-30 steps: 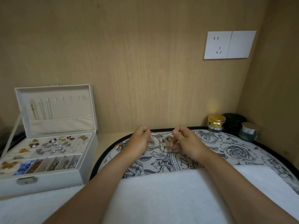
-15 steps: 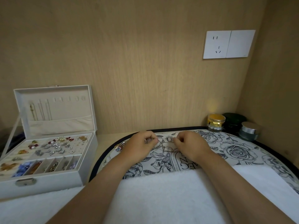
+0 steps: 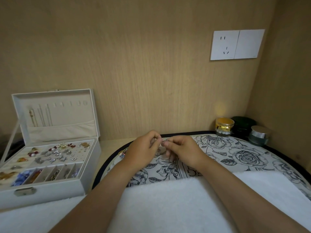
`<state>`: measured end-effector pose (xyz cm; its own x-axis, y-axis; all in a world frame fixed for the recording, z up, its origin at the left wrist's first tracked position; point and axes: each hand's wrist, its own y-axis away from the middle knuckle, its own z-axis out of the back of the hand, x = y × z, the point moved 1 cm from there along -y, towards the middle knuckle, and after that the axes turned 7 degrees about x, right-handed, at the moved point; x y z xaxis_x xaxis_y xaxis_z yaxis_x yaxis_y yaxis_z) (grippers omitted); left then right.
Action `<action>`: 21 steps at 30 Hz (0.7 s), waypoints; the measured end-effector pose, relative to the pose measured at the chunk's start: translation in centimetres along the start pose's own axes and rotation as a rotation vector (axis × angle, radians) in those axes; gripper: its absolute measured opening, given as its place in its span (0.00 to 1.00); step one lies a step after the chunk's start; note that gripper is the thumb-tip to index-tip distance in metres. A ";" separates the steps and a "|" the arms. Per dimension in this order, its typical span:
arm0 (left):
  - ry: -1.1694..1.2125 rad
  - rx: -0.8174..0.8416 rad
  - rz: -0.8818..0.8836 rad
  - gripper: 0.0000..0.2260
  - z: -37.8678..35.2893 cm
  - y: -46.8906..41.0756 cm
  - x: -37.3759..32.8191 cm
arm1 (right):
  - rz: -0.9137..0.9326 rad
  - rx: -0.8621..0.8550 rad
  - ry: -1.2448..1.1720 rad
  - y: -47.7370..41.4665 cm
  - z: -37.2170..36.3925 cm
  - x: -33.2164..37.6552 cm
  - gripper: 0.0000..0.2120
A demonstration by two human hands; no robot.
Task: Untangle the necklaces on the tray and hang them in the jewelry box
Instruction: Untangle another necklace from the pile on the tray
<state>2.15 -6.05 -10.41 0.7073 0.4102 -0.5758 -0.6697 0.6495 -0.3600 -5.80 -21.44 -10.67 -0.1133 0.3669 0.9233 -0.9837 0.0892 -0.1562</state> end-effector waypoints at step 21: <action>0.741 0.142 0.258 0.12 2.5 -1.7 0.4 | 0.010 0.018 0.050 -6.2 0.4 5.6 0.09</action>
<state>4.16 -5.43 -8.18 0.1659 0.0584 -0.9844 -0.7215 0.6877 -0.0808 -0.38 -20.36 -4.41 -0.1169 0.4133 0.9031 -0.9849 0.0685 -0.1588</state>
